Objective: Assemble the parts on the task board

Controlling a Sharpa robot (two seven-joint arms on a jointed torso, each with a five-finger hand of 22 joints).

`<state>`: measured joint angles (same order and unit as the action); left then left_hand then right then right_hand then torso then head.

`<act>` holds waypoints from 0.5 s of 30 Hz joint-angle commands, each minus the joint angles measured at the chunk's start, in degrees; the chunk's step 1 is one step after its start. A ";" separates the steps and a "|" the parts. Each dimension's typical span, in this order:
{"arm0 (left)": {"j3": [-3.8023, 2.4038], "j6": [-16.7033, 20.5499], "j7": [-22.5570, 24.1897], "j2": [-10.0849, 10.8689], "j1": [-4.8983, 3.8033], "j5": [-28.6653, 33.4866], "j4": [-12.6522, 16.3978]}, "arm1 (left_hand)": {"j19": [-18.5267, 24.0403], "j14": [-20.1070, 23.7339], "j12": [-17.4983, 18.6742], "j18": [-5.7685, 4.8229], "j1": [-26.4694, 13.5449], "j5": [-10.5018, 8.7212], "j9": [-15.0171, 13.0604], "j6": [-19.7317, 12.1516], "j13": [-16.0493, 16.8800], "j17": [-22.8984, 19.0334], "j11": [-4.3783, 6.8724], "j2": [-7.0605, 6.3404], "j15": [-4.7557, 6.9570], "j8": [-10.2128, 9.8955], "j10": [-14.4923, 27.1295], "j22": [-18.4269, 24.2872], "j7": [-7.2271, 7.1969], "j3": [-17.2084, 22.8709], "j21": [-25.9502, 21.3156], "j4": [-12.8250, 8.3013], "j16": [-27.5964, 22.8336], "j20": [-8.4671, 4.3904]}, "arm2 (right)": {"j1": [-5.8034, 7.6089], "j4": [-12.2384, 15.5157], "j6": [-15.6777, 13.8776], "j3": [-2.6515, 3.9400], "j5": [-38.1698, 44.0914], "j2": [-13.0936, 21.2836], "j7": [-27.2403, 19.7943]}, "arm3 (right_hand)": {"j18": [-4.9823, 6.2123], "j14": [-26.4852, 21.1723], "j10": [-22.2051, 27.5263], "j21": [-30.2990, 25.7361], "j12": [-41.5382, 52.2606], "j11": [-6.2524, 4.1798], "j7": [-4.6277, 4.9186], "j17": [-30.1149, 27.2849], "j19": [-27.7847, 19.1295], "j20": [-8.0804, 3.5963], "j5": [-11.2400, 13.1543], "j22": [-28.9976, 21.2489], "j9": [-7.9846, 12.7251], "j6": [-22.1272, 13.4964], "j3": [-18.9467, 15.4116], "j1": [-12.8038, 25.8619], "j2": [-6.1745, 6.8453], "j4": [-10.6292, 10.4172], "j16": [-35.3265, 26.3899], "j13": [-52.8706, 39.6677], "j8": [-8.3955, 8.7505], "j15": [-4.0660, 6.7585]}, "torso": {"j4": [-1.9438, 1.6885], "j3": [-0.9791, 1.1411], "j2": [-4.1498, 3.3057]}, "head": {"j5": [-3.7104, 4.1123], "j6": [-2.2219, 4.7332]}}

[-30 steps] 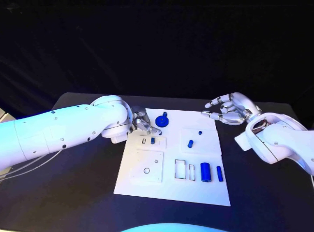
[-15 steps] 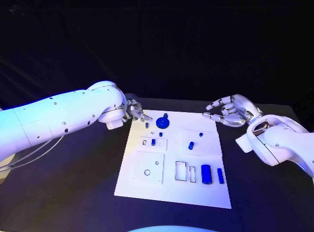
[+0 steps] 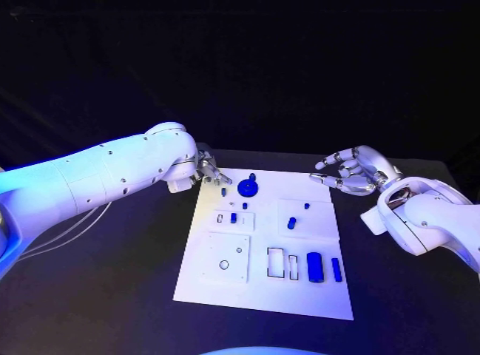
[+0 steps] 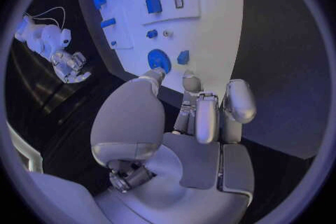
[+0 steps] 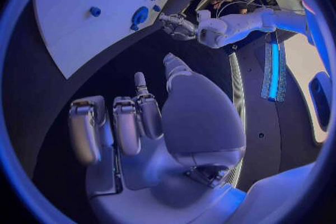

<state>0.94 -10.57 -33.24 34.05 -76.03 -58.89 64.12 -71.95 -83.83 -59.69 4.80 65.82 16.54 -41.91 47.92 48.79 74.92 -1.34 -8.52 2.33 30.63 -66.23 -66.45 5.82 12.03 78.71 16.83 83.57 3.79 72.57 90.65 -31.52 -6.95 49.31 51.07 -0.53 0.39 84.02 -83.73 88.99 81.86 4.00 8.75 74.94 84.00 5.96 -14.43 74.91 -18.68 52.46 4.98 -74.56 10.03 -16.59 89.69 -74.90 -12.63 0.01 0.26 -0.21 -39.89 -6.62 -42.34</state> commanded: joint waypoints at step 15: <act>0.63 -4.43 1.76 -2.25 0.04 0.56 -3.70 | -0.41 -2.12 -0.44 0.40 -0.95 -0.35 0.80 1.25 0.18 1.19 -0.15 0.82 -0.38 -0.28 -0.12 -0.62 -0.12 -0.10 0.10 0.08 0.31 0.69 | -0.02 0.07 0.31 0.01 0.11 -0.20 -0.59 | -0.07 5.61 0.41 -0.23 -0.23 0.03 -0.02 13.62 5.40 -0.13 -0.39 14.35 0.07 -0.47 -0.54 0.08 -0.34 0.00 -0.36 -8.30 -0.25 0.13 | 0.19 -0.13 -0.53 | -0.22 -0.03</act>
<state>1.58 -13.28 -32.41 31.97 -75.95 -58.81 60.44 -72.28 -83.83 -59.91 4.80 65.21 16.54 -41.15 48.67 48.92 74.92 -1.34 -7.91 2.33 30.63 -66.24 -67.01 5.73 12.03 78.71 16.83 83.57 4.11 72.58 90.67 -31.52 -6.95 49.28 50.94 -0.52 0.39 84.02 -83.73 88.99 81.86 4.00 8.75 74.94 84.00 5.96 -14.43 74.95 -18.69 52.46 4.66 -74.56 10.03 -16.59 89.69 -74.90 -12.63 0.01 0.51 -0.33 -40.42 -6.86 -42.30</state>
